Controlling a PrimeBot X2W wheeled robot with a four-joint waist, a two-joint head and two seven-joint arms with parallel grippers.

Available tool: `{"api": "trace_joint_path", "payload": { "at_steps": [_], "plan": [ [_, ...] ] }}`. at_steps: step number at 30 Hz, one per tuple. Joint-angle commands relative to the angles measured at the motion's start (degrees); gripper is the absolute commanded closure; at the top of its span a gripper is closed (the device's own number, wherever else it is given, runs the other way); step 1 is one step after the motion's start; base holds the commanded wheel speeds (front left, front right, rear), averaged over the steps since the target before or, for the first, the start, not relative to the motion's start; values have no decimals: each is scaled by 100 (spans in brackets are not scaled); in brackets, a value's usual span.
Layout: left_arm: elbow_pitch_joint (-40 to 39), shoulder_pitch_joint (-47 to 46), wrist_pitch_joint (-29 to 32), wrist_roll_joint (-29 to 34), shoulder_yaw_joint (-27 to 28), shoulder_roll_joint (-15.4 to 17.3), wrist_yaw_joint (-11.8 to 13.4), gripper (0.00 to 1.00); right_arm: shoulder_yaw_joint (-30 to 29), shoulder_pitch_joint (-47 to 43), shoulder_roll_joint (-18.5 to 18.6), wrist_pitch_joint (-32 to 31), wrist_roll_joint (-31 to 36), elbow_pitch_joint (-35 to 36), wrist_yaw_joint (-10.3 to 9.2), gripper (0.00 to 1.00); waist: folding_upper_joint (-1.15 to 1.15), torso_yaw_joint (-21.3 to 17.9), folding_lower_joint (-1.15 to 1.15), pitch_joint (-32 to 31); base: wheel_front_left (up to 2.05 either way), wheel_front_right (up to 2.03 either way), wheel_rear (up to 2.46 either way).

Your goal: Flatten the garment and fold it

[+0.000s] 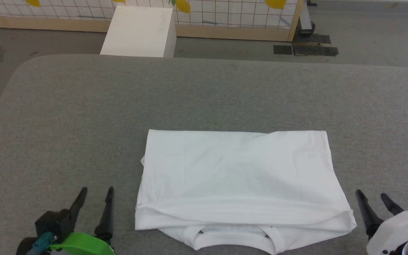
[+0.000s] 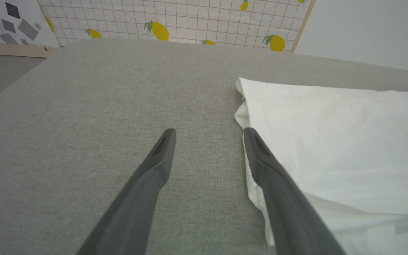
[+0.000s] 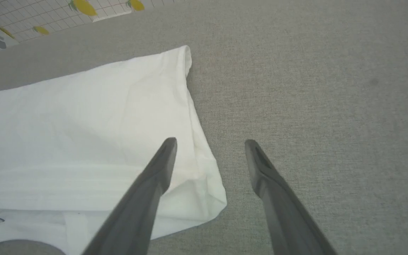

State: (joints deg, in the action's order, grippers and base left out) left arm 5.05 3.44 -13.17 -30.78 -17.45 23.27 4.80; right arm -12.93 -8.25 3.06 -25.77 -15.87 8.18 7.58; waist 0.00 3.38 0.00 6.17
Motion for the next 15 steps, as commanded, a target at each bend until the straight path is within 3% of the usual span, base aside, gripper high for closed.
{"api": "trace_joint_path", "payload": {
  "at_steps": [1,7,15],
  "plan": [
    [-65,-55,-80,38,106,-38,88,0,-57,82,-16,107,-156,60,-9,0,0,37,0,-44,0,0,0],
    [-215,-467,-176,263,494,-318,168,0,-201,533,-17,440,-445,-268,-9,0,0,91,0,-77,0,0,0],
    [-65,-1001,-182,857,1008,-903,-75,0,-128,1413,-18,441,-754,-1794,-9,0,0,99,0,3,0,0,0]
  ]
}}
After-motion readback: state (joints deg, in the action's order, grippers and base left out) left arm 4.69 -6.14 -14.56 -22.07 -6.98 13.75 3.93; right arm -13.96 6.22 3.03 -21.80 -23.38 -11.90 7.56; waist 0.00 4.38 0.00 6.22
